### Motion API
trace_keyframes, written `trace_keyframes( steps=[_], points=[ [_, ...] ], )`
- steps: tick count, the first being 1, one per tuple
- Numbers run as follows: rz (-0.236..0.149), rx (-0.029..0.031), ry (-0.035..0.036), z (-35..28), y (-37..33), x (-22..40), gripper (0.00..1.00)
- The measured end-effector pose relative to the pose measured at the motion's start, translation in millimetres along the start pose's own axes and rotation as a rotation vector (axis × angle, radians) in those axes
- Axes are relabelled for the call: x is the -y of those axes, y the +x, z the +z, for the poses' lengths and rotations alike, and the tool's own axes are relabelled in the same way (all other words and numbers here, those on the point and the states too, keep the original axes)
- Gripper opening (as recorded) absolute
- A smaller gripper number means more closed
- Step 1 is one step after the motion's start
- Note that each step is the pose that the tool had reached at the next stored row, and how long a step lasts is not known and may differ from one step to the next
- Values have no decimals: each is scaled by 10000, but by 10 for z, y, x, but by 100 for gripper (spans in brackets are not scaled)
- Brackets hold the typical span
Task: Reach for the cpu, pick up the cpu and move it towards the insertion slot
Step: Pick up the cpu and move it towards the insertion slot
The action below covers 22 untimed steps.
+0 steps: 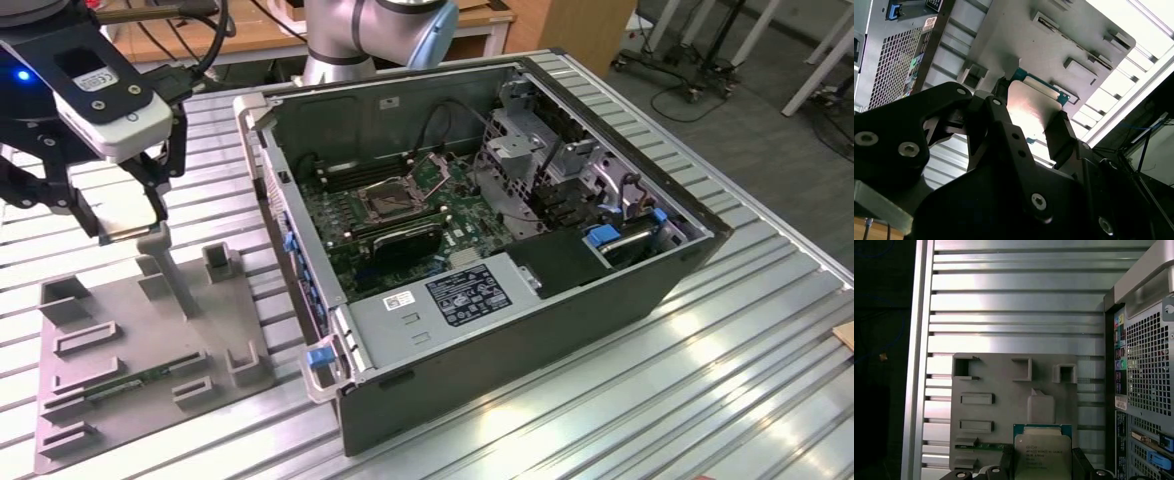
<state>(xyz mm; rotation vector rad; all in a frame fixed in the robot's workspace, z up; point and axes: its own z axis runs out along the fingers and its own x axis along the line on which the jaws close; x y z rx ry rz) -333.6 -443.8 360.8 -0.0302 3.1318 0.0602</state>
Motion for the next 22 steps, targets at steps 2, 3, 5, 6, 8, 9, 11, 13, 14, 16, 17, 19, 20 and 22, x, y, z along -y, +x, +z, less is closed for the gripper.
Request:
trace_keyframes(
  steps=[2,3,5,6,8,9,11,13,14,16,17,19,20,22],
  points=[
    [0,0,0,0,-5,0,54],
    [0,0,0,0,-7,0,54],
    [0,0,0,0,-12,0,54],
    [0,0,0,0,-15,0,54],
    [0,0,-1,1,-19,1,54],
    [0,0,0,0,-22,0,54],
    [0,-1,0,0,-26,1,54],
    [0,0,0,0,-31,1,54],
    [0,0,0,1,-34,1,54],
    [0,0,0,0,-38,1,54],
    [0,0,0,0,-41,1,54],
    [0,0,0,0,-45,1,54],
    [0,0,0,0,-48,1,54],
    [0,0,0,0,-53,1,54]
  ],
)
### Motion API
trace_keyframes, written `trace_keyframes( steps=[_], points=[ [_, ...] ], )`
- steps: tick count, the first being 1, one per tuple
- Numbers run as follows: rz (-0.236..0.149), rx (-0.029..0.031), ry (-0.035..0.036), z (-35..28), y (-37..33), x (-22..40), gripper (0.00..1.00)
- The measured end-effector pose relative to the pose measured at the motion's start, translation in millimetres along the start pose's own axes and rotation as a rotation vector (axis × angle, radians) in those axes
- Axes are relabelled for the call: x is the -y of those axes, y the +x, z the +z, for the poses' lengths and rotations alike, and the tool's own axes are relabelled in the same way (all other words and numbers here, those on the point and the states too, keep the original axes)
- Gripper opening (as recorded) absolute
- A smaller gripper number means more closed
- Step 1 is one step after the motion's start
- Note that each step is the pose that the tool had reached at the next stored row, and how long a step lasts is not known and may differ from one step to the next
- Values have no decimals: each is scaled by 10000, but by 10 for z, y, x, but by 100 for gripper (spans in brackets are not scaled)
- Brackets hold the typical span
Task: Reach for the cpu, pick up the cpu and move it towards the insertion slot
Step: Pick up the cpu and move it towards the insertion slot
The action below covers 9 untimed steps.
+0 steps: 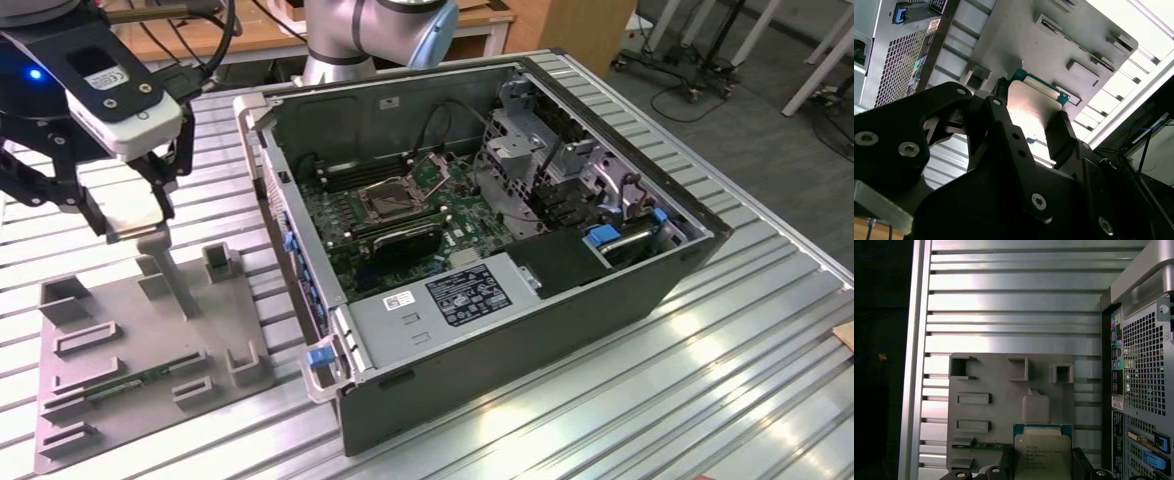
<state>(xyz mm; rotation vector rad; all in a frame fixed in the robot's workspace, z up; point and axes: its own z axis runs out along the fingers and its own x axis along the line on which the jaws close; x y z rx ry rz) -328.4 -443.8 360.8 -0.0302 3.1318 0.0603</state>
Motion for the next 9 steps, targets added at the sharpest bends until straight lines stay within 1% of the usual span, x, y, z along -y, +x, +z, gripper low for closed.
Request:
trace_keyframes(
  steps=[9],
  points=[
    [0,0,0,0,-22,0,54]
  ],
)
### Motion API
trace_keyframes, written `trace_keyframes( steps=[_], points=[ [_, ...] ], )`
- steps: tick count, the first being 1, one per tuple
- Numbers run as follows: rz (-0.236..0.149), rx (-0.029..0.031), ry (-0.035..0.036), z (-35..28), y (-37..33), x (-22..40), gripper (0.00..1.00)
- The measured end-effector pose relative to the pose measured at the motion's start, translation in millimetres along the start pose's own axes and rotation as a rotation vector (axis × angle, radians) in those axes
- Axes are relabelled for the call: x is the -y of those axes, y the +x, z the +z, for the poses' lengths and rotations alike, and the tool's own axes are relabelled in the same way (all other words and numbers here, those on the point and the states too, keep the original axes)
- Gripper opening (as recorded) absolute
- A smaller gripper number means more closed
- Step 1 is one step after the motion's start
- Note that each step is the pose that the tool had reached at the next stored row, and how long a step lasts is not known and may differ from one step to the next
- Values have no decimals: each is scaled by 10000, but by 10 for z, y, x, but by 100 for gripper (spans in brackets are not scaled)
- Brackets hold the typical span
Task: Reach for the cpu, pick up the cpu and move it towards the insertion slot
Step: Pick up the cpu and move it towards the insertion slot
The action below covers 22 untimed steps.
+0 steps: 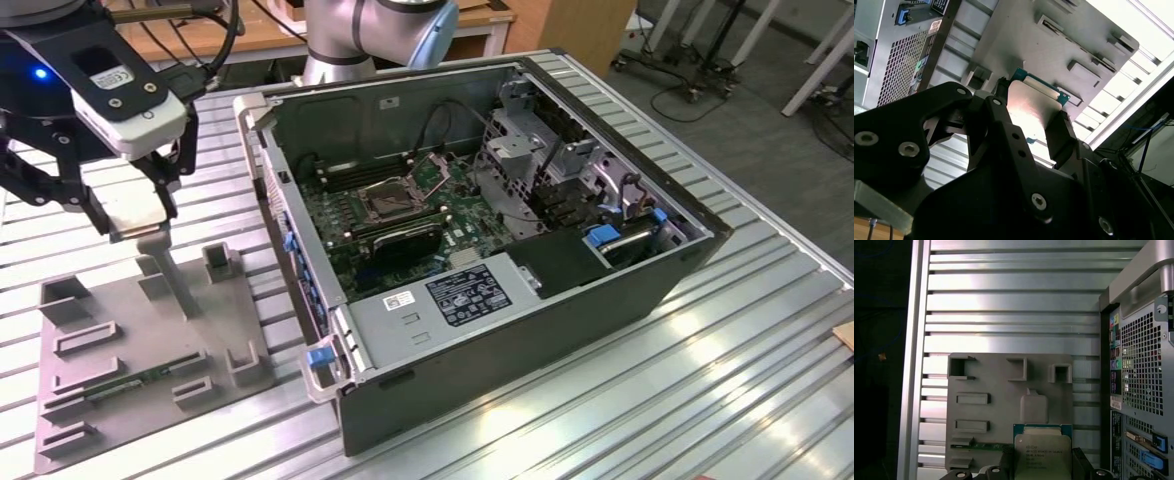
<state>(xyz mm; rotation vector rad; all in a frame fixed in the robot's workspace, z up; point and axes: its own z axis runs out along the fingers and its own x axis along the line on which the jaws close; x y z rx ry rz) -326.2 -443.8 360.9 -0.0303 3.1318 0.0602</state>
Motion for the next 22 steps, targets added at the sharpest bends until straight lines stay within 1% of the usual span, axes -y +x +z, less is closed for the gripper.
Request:
trace_keyframes(
  steps=[22],
  points=[
    [0,0,0,1,-52,1,54]
  ],
)
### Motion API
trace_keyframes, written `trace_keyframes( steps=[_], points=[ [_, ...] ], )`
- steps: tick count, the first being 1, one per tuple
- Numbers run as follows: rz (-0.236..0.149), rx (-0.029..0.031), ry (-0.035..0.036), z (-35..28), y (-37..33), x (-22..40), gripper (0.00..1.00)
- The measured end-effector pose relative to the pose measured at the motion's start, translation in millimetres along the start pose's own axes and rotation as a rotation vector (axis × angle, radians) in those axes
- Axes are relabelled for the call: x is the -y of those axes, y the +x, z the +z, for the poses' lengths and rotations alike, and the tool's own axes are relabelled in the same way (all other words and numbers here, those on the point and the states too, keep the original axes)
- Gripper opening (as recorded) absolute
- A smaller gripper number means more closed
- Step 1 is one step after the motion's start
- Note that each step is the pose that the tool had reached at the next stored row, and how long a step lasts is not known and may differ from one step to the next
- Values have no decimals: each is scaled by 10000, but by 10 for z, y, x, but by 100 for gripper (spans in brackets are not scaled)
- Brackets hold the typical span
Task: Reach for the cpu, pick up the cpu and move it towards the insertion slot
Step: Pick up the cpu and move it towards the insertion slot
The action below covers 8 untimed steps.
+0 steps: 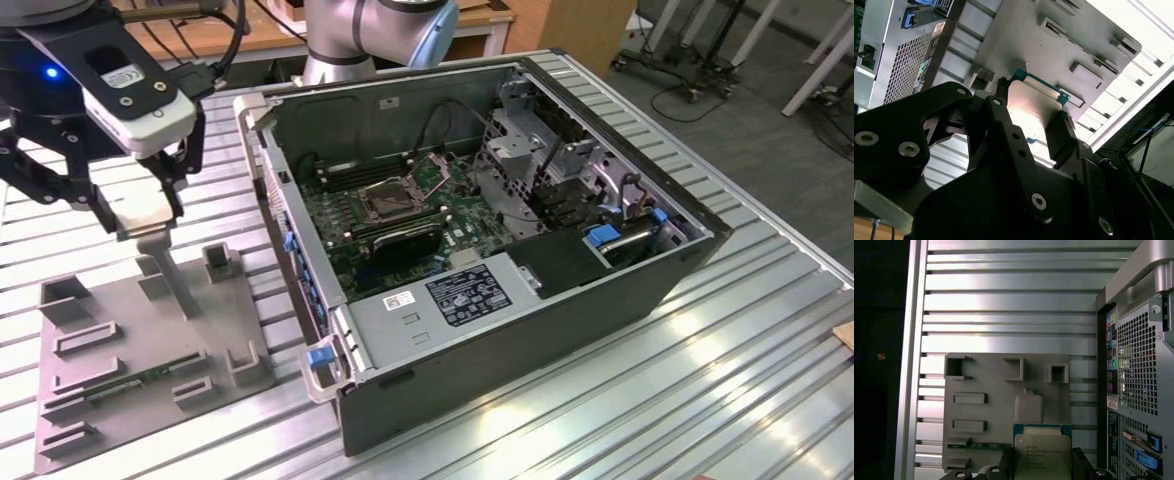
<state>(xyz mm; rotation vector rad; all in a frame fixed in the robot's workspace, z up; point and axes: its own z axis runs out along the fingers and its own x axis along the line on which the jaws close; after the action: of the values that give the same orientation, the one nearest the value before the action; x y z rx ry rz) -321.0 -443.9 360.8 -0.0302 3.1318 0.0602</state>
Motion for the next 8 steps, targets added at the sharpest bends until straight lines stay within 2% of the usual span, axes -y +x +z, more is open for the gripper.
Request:
trace_keyframes(
  steps=[8],
  points=[
    [0,2,-1,-9,-3,0,54]
  ],
)
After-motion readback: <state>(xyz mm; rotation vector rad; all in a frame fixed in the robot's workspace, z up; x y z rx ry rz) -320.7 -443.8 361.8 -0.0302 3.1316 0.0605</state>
